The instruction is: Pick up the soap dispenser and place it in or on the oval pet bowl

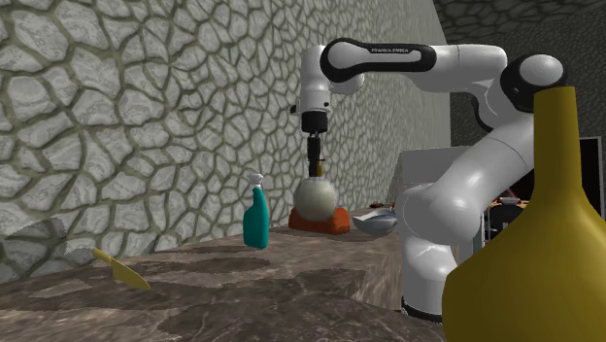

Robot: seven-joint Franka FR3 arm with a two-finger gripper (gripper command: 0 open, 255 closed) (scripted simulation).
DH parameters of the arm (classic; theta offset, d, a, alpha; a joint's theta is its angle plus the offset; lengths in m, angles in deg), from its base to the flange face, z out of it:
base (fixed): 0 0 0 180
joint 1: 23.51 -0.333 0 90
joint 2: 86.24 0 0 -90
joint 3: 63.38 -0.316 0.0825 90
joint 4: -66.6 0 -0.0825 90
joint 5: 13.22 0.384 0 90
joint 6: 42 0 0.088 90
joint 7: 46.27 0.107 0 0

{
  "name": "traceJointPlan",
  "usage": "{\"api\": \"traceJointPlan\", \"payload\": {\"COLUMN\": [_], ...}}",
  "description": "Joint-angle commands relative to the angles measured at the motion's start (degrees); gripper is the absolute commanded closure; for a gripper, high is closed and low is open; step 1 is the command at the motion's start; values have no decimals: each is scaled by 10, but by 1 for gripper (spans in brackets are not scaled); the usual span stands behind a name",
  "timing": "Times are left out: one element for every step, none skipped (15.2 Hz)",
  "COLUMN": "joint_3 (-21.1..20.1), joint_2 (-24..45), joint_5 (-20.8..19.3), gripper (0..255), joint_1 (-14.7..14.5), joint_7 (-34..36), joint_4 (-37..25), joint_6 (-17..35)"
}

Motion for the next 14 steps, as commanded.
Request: {"api": "traceJointPlan", "payload": {"joint_3": [-4,-6,-7,-8,-9,-10,-11,-12,-13,-14,-14,-4,6,17], "joint_2": [7,9,12,15,18,22,25,28,32,35,37,32,27,22], "joint_5": [4,6,7,8,9,11,12,13,14,15,15,7,-2,-11], "gripper": [255,255,255,255,255,255,255,255,255,255,255,255,255,255], "joint_1": [-2,-3,-4,-5,-5,-6,-7,-7,-8,-8,-9,-5,-2,2], "joint_7": [1,0,0,-1,-1,-2,-3,-3,-4,-5,-5,-18,-31,-44], "joint_4": [-19,-28,-37,-47,-56,-66,-75,-85,-95,-105,-110,-112,-116,-119], "joint_6": [-12,-19,-25,-32,-38,-44,-51,-57,-64,-70,-73,-79,-85,-90]}}
